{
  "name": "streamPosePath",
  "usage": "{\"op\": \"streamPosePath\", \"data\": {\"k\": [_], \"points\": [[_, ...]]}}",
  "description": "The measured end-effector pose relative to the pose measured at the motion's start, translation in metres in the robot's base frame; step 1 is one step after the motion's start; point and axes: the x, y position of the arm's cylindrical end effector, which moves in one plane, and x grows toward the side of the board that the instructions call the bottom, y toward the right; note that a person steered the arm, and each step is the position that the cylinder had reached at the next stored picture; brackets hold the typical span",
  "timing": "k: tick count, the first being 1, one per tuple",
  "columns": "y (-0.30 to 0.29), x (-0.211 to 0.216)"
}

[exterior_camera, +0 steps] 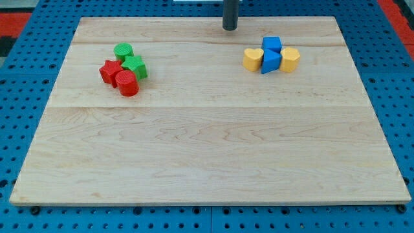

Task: Point at the blue cube

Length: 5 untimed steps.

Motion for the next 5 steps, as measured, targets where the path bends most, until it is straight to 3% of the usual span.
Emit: {"op": "streamPosePath", "data": {"k": [2,5], "points": [[0.008,0.006],[0.104,0.021]]}}
